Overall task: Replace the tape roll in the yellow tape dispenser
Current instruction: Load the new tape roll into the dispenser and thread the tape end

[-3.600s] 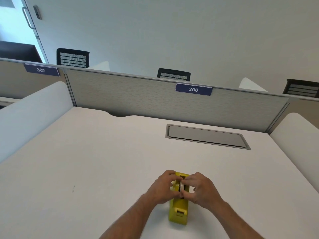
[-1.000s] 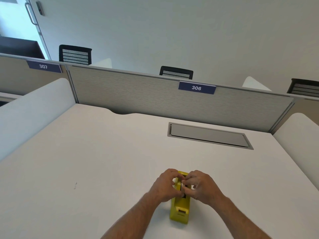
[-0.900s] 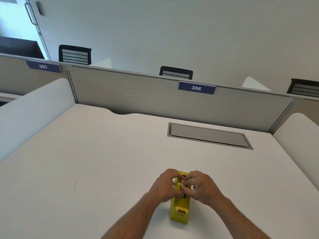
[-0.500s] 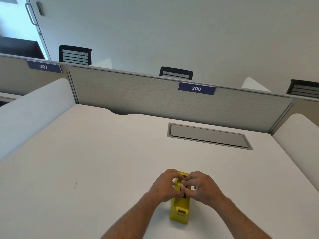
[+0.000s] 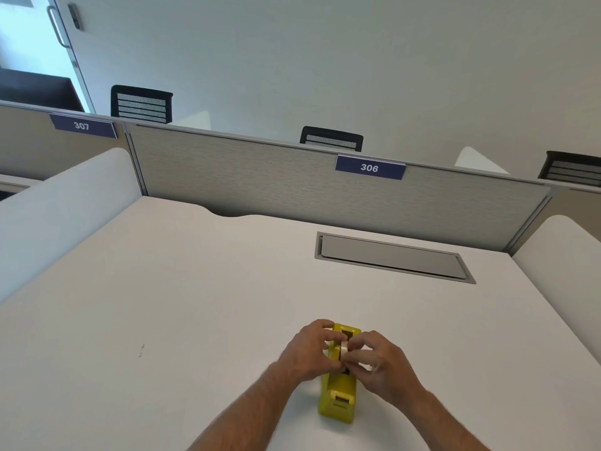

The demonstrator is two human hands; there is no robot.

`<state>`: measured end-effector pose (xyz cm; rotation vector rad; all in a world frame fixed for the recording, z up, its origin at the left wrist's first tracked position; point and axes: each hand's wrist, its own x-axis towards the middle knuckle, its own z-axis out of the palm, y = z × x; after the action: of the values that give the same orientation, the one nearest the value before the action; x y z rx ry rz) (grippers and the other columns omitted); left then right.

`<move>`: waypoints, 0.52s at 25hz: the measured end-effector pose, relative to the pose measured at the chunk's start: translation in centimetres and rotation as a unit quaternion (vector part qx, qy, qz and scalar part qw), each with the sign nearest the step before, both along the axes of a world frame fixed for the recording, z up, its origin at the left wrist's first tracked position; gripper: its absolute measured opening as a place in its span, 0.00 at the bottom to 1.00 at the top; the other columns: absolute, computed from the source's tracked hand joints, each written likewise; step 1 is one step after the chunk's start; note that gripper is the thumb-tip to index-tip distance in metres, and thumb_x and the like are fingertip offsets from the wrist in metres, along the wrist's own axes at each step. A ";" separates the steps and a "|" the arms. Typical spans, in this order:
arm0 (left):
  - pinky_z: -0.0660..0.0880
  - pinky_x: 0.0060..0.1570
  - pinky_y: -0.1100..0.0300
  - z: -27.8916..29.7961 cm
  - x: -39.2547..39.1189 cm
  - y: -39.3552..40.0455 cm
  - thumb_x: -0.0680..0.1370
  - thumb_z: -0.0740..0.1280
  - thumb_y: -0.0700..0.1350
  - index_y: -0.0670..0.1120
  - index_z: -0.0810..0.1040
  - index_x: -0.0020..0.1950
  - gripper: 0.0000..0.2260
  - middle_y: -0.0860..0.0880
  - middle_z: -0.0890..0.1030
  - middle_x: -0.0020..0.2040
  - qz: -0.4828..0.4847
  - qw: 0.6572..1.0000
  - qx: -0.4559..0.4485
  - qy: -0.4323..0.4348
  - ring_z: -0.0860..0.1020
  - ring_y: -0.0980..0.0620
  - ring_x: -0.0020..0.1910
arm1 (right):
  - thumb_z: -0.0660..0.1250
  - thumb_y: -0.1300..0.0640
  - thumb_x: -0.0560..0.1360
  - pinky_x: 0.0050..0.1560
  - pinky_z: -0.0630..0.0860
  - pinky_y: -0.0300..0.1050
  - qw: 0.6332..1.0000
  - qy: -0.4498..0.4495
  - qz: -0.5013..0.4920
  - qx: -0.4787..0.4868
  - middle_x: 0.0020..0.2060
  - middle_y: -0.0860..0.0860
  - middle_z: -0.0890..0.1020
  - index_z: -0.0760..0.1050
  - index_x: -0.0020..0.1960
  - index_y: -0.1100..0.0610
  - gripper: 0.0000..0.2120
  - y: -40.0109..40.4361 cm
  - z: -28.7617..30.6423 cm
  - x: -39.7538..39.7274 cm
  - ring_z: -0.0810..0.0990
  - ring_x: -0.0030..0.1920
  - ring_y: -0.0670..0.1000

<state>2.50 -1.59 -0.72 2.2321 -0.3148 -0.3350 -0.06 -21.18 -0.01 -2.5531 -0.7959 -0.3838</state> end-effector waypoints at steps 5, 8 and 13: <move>0.78 0.57 0.57 0.3 -0.1 0.0 0.67 0.80 0.53 0.55 0.78 0.67 0.29 0.56 0.69 0.72 0.001 1.000 0.004 0.004 0.77 0.52 0.58 | 0.80 0.58 0.66 0.34 0.80 0.44 1.000 0.001 -0.004 0.015 0.43 0.45 0.82 0.83 0.40 0.47 0.09 0.1 -0.1 -0.3 0.80 0.43 0.47; 0.78 0.56 0.57 0.3 -0.1 0.0 0.67 0.80 0.52 0.55 0.78 0.67 0.29 0.56 0.69 0.72 -0.001 1.000 0.007 0.001 0.78 0.52 0.59 | 0.80 0.58 0.66 0.34 0.80 0.45 1.000 0.002 -0.009 0.023 0.44 0.45 0.82 0.83 0.41 0.47 0.09 0.1 -0.5 -0.3 0.80 0.44 0.47; 0.78 0.57 0.56 0.2 0.0 0.0 0.67 0.80 0.52 0.55 0.78 0.67 0.29 0.56 0.69 0.72 0.002 1.000 0.007 0.007 0.77 0.53 0.58 | 0.79 0.56 0.68 0.35 0.80 0.43 1.000 -0.009 -0.012 0.027 0.45 0.44 0.83 0.83 0.44 0.47 0.08 0.0 -0.5 -0.2 0.80 0.44 0.47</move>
<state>2.47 -1.60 -0.50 2.2427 -0.3026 -0.3515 -0.27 -21.21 -0.55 -2.5135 -0.7516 -0.4303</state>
